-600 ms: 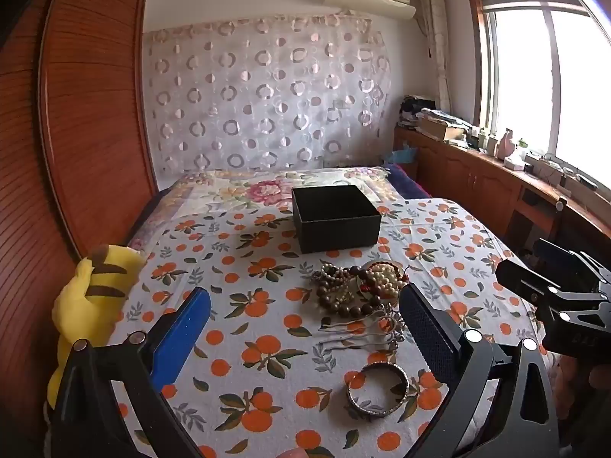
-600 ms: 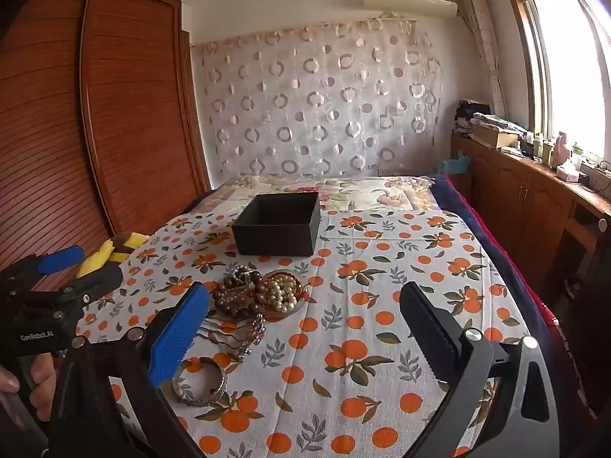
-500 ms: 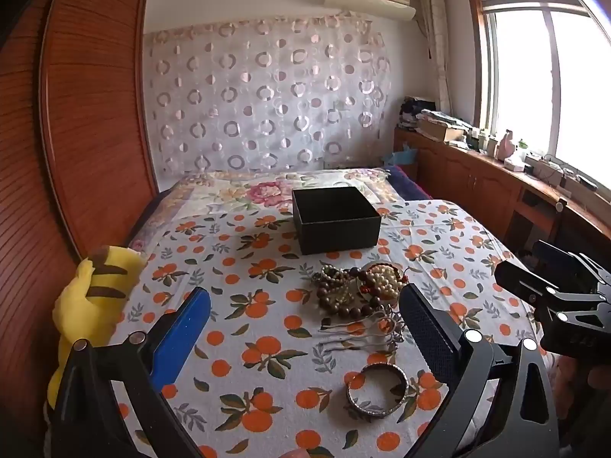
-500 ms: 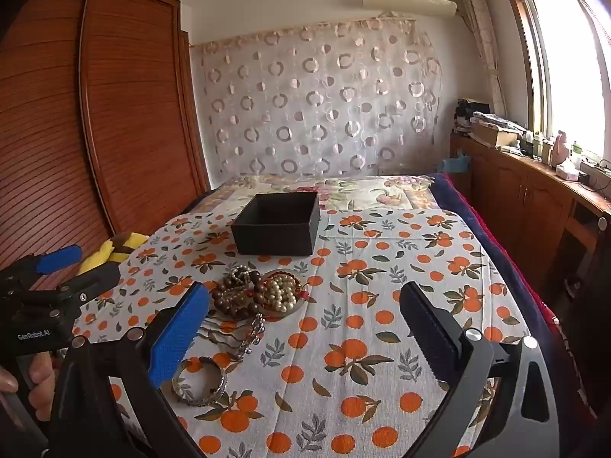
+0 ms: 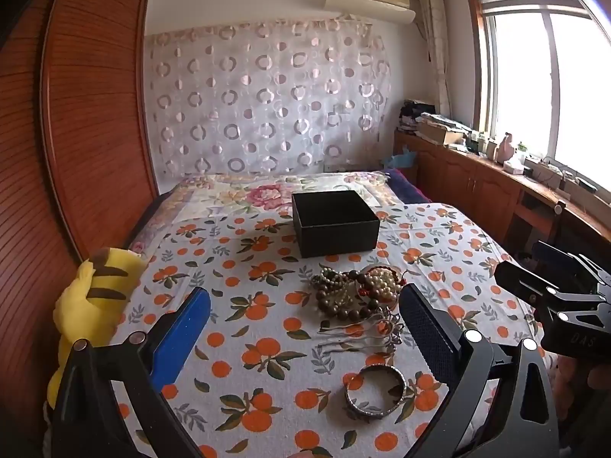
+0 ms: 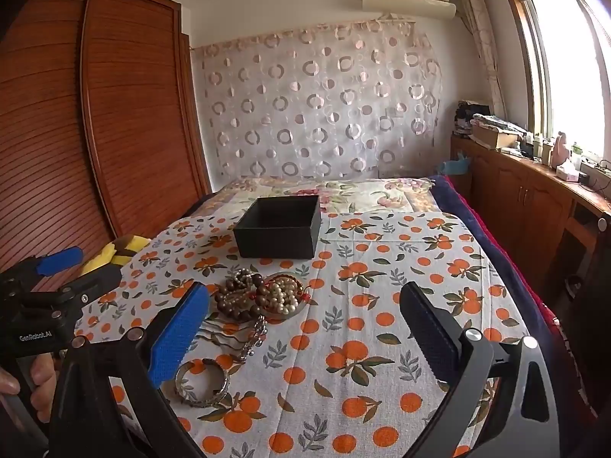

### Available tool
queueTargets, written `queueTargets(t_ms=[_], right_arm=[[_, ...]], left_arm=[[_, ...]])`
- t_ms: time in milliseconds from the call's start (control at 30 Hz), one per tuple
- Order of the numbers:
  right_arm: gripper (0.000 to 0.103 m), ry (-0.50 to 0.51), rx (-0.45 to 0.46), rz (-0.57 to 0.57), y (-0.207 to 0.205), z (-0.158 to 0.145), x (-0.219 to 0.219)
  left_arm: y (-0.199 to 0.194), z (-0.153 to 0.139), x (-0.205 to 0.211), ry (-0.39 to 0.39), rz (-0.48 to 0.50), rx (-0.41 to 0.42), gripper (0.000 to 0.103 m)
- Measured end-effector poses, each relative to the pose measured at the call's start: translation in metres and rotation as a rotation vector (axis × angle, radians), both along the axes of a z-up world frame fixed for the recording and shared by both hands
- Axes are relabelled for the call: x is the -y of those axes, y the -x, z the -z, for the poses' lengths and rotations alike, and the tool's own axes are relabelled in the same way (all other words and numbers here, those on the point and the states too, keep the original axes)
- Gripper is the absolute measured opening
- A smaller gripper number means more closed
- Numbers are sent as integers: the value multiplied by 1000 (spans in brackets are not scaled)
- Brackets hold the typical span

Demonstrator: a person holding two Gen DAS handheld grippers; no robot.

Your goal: Organize jewelry

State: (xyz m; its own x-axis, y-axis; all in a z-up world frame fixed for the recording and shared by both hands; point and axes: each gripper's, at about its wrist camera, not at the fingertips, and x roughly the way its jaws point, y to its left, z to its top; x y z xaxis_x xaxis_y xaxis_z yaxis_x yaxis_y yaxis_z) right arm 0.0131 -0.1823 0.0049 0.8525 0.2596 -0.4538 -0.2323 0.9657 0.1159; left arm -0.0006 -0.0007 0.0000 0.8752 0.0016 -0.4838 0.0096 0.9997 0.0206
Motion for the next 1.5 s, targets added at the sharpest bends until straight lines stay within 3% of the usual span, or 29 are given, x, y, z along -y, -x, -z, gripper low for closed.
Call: queueTargets(t_ms=[1500], right_arm=[[101,-5,5,-1,1,-1,0]], left_arm=[[2,0,-1,4,1,9,96]])
